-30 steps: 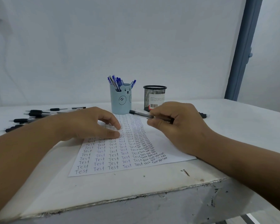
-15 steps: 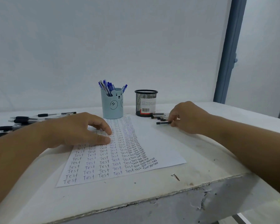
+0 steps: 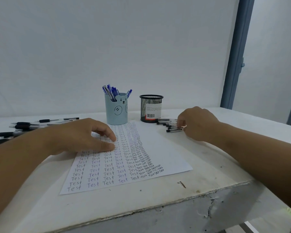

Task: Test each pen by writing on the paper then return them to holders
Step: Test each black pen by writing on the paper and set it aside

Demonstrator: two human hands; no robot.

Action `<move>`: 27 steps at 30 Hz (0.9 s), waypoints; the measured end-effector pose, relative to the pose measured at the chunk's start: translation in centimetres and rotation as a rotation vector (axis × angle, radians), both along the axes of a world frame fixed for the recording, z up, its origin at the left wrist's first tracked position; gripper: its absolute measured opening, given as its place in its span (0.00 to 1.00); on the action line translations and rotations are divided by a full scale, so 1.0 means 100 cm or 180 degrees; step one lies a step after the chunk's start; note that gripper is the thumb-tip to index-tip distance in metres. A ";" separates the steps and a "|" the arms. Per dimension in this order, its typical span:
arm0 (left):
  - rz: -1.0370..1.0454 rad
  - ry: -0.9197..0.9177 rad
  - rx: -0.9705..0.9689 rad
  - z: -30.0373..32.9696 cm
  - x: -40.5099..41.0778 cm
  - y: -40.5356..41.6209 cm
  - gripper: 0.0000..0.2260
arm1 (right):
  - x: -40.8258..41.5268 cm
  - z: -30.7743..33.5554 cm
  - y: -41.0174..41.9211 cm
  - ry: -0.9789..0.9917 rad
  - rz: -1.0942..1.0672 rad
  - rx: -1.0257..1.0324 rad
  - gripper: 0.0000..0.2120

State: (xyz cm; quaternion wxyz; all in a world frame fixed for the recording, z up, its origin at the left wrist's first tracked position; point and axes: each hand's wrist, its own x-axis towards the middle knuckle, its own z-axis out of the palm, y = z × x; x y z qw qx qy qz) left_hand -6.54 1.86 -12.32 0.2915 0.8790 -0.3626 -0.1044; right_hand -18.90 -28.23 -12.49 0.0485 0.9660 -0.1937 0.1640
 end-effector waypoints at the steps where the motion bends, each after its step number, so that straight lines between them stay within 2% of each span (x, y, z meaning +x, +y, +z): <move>1: 0.0008 -0.0001 0.0004 0.000 0.000 0.000 0.15 | -0.001 0.001 0.002 0.0021 -0.0003 0.0018 0.18; 4: 0.0003 -0.0007 0.0030 0.000 0.001 0.001 0.15 | -0.003 0.006 0.016 0.0115 0.0118 0.0099 0.22; 11: -0.0124 -0.0080 -0.0172 -0.002 0.007 0.001 0.09 | 0.016 0.011 0.080 -0.0050 0.0984 0.0173 0.18; 15: 0.0052 -0.0510 -0.0193 0.004 0.016 0.009 0.06 | 0.035 0.015 0.117 -0.0052 0.1420 0.0201 0.13; 19: 0.0377 -0.0960 -0.0150 0.023 0.027 0.035 0.06 | 0.050 0.007 0.138 -0.0077 0.1777 0.0562 0.10; 27: 0.0298 -0.0504 0.0884 0.039 0.034 0.073 0.09 | 0.061 -0.023 0.133 -0.0134 0.2038 0.0876 0.07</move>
